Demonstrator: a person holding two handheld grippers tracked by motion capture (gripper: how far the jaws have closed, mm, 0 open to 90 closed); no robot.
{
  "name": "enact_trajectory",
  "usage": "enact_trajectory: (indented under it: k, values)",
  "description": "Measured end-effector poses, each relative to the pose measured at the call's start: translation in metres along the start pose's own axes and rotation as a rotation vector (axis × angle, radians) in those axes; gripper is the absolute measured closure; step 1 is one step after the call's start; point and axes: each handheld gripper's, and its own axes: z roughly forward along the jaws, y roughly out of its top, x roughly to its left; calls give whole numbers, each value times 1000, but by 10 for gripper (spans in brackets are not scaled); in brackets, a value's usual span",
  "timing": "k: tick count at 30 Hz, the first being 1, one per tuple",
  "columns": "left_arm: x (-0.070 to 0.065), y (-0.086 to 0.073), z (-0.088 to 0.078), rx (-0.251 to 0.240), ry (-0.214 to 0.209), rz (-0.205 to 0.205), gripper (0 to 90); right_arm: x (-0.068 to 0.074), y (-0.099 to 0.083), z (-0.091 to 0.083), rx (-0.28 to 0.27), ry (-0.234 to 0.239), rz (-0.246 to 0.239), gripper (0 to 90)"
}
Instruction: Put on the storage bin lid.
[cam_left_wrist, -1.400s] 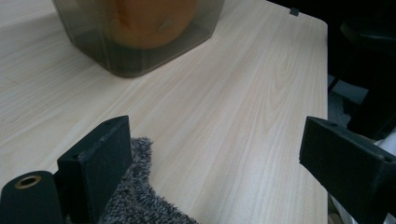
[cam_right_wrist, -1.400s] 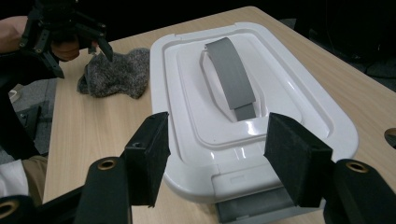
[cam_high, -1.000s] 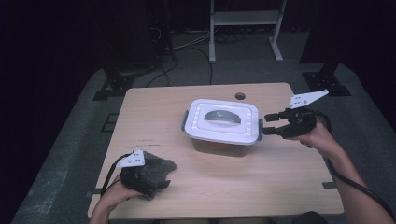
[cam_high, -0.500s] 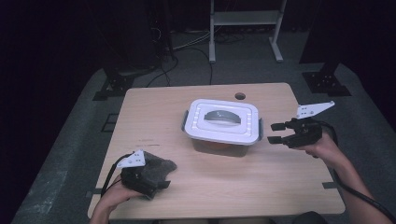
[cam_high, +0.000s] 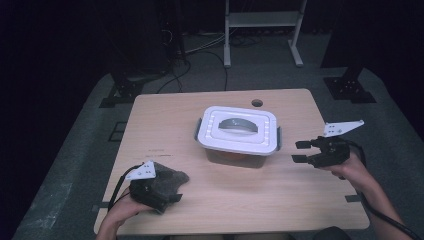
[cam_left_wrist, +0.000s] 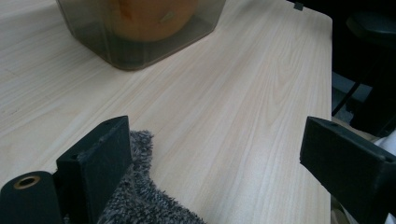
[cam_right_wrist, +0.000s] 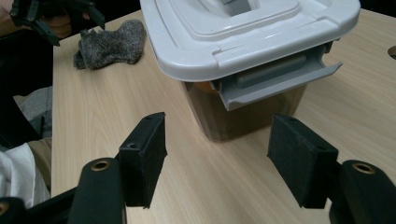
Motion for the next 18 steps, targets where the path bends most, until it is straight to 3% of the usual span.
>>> enact_trajectory:
  k: [18]
  values:
    - [0,0,1,1,2,-1,85,5,-31,-4,-10,1,52,329]
